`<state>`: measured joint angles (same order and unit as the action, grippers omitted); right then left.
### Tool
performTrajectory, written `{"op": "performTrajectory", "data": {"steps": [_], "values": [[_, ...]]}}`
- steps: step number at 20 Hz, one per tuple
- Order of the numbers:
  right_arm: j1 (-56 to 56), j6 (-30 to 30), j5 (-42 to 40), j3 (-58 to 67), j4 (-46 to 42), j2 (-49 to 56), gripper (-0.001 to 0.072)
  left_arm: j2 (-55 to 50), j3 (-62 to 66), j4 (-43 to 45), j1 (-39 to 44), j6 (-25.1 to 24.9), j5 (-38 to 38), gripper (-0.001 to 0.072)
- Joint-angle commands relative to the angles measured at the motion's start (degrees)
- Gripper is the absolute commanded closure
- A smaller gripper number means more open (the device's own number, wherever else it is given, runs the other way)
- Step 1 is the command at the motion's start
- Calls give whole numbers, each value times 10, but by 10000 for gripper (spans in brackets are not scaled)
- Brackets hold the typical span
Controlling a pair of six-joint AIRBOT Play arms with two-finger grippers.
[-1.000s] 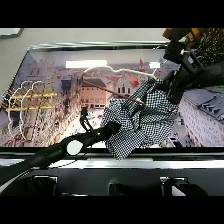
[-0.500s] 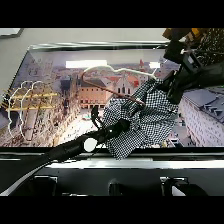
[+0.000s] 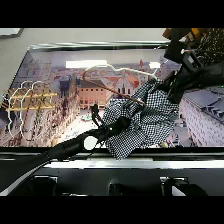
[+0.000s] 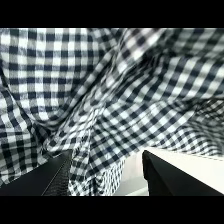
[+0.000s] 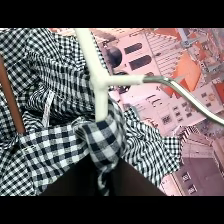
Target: Fold the clothes and pants, and hang the long-sleeved shirts on hangers.
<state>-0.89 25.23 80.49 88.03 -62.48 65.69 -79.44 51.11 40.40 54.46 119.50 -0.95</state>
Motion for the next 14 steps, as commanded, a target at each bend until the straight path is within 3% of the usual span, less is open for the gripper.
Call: {"op": "performTrajectory", "data": {"steps": [1, 4, 7, 14], "values": [[0, 5, 0, 0, -10, 0, 683, 13, -1, 1, -16, -24, 52, 202], [0, 5, 0, 0, -13, 0, 683, 13, -17, 1, -17, -24, 58, 202], [0, 5, 0, 0, -13, 0, 683, 12, -51, 1, -20, 31, 52, 202], [0, 5, 0, 0, -13, 0, 683, 7, -47, 0, -10, 31, 25, 201]]}}
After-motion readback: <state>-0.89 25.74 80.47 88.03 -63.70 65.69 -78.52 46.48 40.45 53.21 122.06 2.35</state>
